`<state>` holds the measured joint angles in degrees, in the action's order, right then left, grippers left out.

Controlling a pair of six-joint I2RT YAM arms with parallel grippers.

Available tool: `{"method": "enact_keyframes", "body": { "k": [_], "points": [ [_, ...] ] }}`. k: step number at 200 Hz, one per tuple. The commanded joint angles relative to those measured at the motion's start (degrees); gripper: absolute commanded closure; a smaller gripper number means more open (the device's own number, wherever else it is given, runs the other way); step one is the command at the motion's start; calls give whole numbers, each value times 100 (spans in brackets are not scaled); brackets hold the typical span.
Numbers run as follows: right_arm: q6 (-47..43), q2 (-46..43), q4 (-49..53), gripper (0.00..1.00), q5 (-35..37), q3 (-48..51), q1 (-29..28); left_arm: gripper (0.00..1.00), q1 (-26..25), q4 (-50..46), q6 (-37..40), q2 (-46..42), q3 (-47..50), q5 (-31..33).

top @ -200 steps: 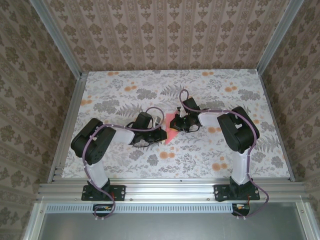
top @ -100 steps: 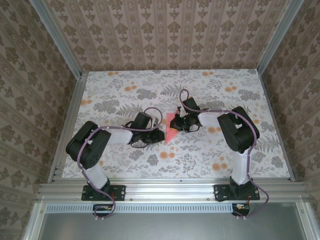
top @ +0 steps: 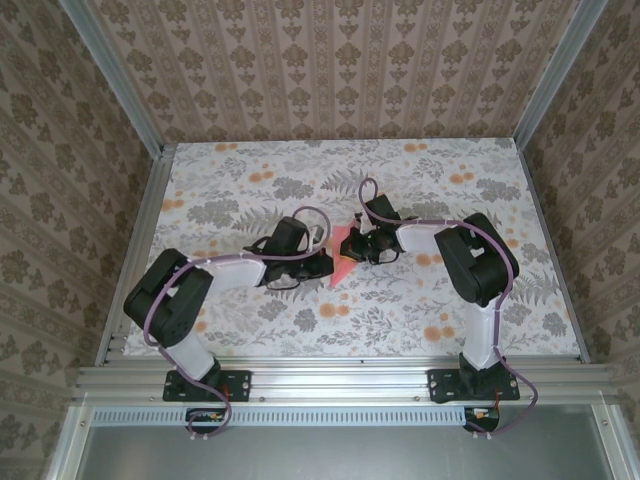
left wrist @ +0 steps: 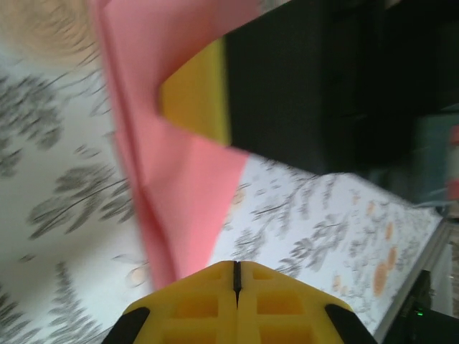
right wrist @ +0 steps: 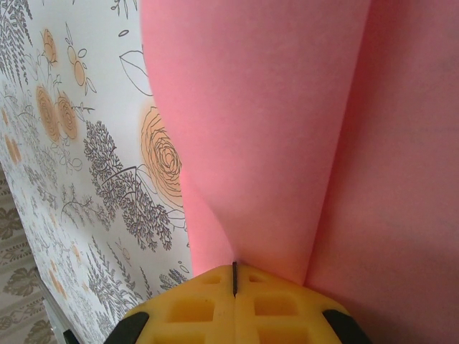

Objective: Fold a paper plane with a square sheet of paper (pick it up from the middle)
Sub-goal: Fourth fold the wing at the center of the table.

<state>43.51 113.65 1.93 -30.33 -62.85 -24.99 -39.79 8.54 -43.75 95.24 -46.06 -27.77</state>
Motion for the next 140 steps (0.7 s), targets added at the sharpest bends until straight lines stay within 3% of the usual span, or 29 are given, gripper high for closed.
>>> {"method": "enact_keyframes", "body": {
  "k": [1,140],
  "points": [
    [-53,209,289,95,291,-27,7,97,-20,-113,192,286,-449,-309],
    [-92,244,364,95,299,-53,15,99,77,26,100,1176,-301,-326]
  ]
}}
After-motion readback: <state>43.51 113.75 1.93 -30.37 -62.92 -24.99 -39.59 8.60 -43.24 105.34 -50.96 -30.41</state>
